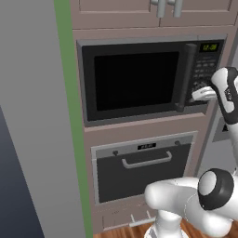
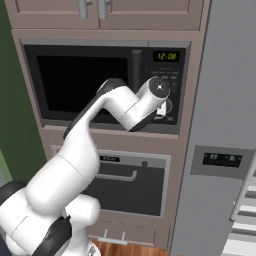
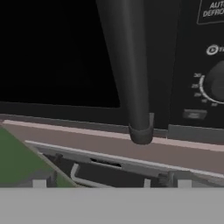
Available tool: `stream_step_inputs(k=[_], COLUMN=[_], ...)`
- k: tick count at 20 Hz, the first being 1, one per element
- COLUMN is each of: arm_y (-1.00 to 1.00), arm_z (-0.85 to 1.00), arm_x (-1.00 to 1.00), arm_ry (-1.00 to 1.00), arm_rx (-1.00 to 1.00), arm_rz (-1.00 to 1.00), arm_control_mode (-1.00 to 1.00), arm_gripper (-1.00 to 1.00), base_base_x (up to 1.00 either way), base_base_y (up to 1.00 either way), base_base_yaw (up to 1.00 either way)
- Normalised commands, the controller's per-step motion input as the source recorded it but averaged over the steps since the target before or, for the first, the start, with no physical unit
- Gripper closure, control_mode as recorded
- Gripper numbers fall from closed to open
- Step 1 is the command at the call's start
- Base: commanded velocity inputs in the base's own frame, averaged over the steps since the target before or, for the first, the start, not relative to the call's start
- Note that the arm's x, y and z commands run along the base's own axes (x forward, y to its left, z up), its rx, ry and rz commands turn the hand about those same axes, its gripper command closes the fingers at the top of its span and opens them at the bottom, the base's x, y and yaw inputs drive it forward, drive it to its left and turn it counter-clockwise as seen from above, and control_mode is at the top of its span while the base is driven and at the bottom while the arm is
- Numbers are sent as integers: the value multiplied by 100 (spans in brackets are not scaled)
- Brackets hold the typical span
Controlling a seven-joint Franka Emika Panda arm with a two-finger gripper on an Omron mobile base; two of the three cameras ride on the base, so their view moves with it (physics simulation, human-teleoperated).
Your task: Transport the steak from the fridge to the microwave and turn on the microwave.
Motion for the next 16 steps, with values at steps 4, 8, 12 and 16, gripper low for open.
stream_step_inputs(k=[4,8,12,16], arm_y=[-3,-3,-3,-11], arm_z=[0,0,1,3], arm_x=[-52,-47,-31,-26], arm_ry=[5,1,1,0], arm_rx=[11,14,16,20], arm_rz=[-6,-9,-17,-14], arm_control_mode=[-100,-100,-100,-100], arm_gripper=[-100,-100,-100,-100], base_base_x=[0,0,0,0], base_base_y=[0,0,0,0], base_base_yaw=[0,0,0,0])
